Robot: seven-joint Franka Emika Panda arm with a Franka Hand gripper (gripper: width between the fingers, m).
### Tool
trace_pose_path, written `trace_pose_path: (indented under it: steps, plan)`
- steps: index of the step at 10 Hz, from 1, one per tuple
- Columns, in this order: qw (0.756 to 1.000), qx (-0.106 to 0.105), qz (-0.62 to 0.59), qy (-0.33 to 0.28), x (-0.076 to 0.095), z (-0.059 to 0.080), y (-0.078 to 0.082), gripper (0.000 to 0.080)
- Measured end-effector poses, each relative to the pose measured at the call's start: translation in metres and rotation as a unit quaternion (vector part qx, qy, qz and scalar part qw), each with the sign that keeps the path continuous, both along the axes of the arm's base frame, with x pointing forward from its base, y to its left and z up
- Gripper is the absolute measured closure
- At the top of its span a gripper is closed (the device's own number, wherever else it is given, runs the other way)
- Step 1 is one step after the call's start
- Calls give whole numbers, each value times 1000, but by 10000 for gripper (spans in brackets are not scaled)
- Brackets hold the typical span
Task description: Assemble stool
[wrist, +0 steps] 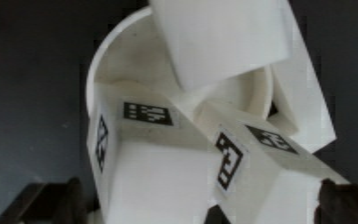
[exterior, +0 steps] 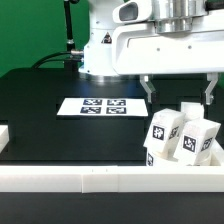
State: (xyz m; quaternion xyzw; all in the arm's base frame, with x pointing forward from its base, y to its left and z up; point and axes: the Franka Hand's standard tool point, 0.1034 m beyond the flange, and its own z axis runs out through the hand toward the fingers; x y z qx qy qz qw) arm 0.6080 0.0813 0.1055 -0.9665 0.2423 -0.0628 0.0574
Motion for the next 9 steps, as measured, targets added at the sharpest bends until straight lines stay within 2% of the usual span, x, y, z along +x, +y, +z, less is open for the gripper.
trace_pose_path:
  steps: [1, 2, 3, 5, 6, 9]
  plan:
    - [1000, -7, 30, -2, 0, 0, -1, 150]
    - [992, -28, 121, -10, 1, 0, -4, 150]
    - [974, -50, 219, -17, 1, -1, -7, 150]
    - [933, -74, 351, -22, 1, -2, -12, 150]
    - [904, -88, 418, -21, -1, -4, -11, 150]
    - [836, -117, 536, -15, -2, -6, -11, 150]
